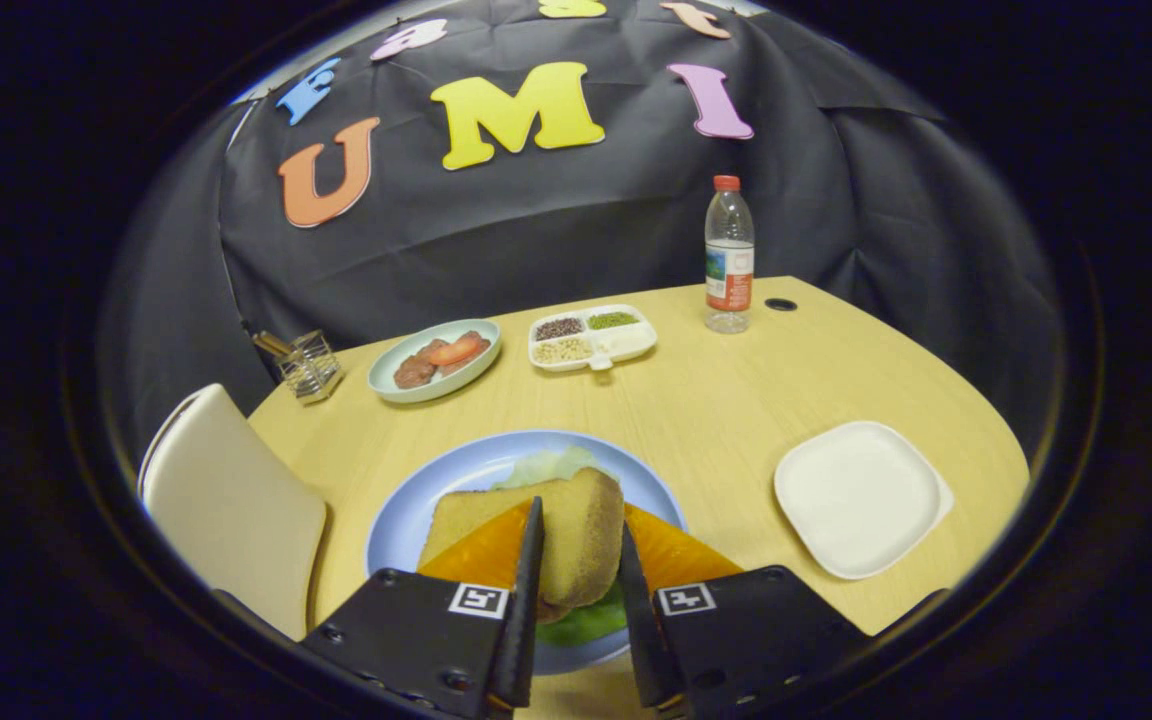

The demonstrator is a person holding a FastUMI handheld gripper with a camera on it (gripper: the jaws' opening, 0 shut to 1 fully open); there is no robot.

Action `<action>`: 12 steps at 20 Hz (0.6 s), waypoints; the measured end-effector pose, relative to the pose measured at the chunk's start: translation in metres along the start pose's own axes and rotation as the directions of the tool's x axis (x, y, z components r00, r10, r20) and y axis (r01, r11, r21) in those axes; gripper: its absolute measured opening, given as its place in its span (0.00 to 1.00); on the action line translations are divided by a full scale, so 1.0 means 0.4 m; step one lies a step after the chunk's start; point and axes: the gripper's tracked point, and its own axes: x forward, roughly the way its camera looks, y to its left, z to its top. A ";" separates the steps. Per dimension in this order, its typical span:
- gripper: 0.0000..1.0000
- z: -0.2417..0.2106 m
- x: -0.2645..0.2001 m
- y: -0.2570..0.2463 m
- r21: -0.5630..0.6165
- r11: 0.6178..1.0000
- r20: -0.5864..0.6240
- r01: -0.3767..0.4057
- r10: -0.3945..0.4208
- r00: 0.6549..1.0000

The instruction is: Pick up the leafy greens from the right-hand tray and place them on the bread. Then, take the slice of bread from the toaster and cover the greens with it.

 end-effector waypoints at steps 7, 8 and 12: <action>0.86 0.012 -0.038 -0.007 0.029 0.999 0.004 0.031 -0.031 1.000; 0.90 0.024 -0.052 -0.009 0.028 0.999 0.022 0.038 -0.039 0.999; 0.96 0.076 -0.153 -0.003 -0.017 0.998 0.100 0.062 -0.060 0.993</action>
